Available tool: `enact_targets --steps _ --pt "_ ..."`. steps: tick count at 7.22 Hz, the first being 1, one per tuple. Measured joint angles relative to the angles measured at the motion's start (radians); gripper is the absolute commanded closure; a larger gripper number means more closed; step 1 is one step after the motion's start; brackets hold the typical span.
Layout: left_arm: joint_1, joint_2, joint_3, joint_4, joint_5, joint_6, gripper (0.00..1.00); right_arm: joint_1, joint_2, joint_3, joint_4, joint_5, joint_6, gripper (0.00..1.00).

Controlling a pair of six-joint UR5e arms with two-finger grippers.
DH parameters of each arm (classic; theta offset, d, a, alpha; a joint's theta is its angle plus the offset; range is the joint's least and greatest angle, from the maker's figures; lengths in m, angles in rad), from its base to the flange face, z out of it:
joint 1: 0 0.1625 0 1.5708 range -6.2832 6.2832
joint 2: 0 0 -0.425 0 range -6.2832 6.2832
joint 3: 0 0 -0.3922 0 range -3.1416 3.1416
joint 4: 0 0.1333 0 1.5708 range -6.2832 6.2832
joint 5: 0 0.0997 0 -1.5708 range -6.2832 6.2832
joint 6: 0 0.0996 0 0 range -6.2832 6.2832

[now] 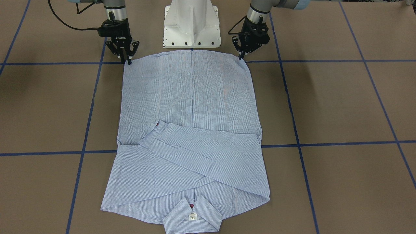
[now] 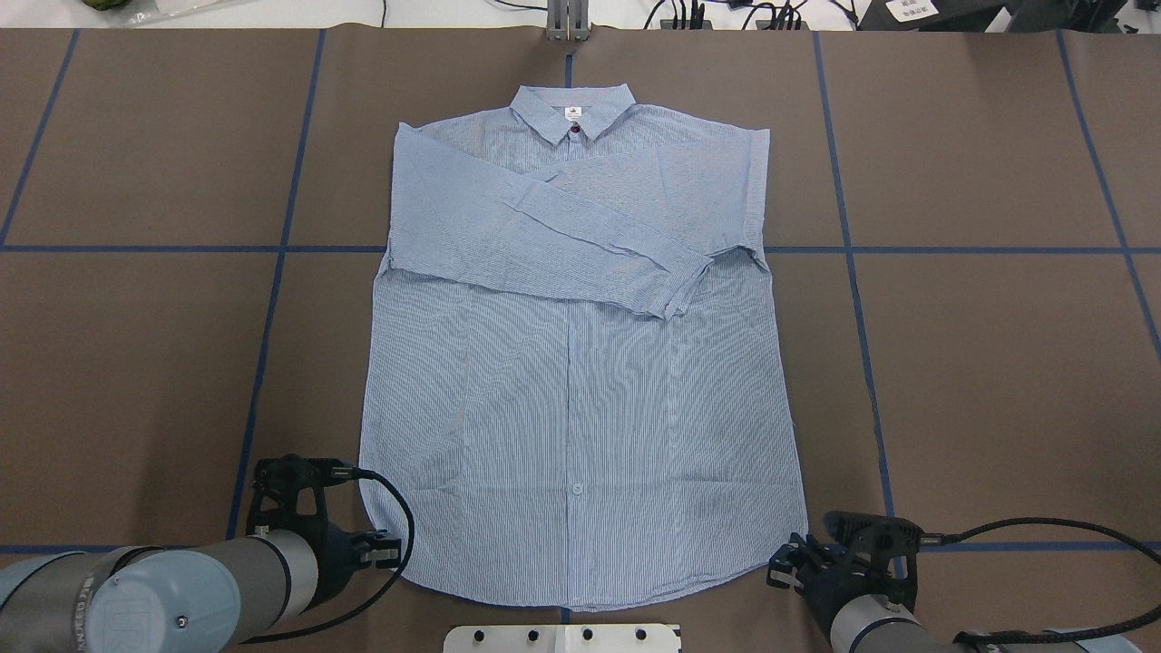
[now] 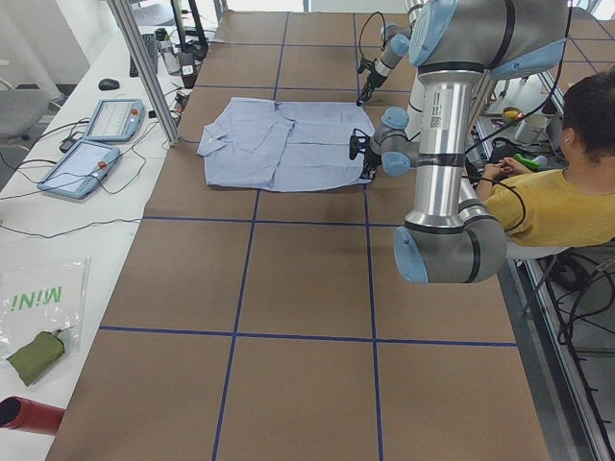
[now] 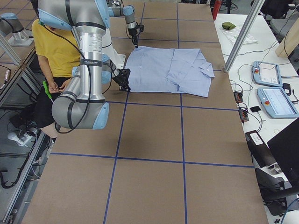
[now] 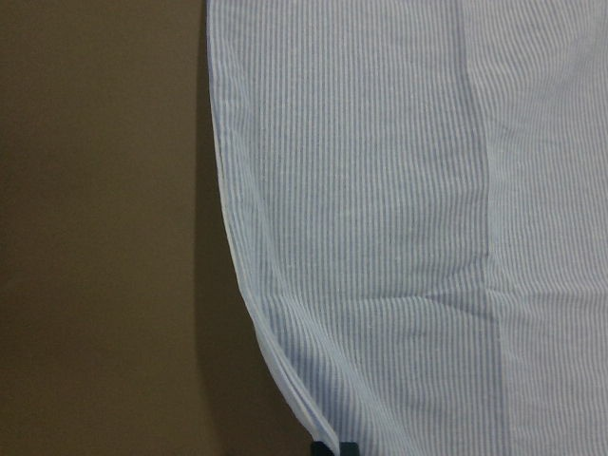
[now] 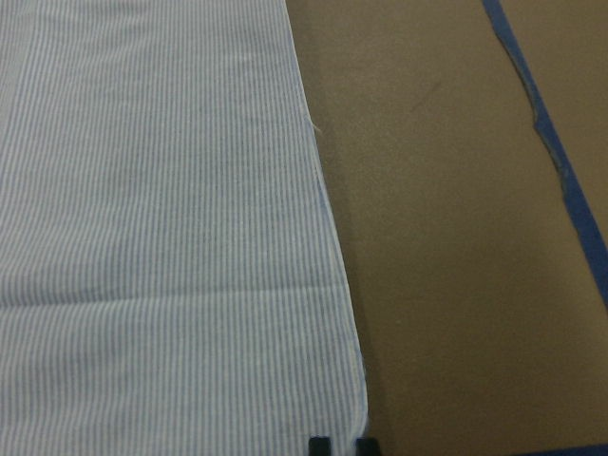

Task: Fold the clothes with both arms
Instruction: 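Grasp the hem corners with both grippers, then lift the hem with both grippers and fold it toward the collar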

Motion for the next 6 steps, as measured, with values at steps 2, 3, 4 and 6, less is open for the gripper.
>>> enact_targets --steps 2,3,4,6 --pt "0.0 -0.002 -0.003 0.0 -0.001 0.001 1.0 0.002 0.002 0.006 0.0 0.0 0.0 1.0" --pt "-0.001 -0.003 -0.023 0.002 -0.005 0.002 1.0 0.005 -0.002 0.026 -0.002 0.002 0.0 1.0" --pt "-0.003 -0.002 -0.065 0.006 -0.01 0.009 1.0 0.009 -0.021 0.082 -0.027 0.008 -0.001 1.0" --pt "-0.009 0.01 -0.194 0.037 -0.032 0.027 1.0 0.01 -0.064 0.31 -0.207 0.077 0.0 1.0"
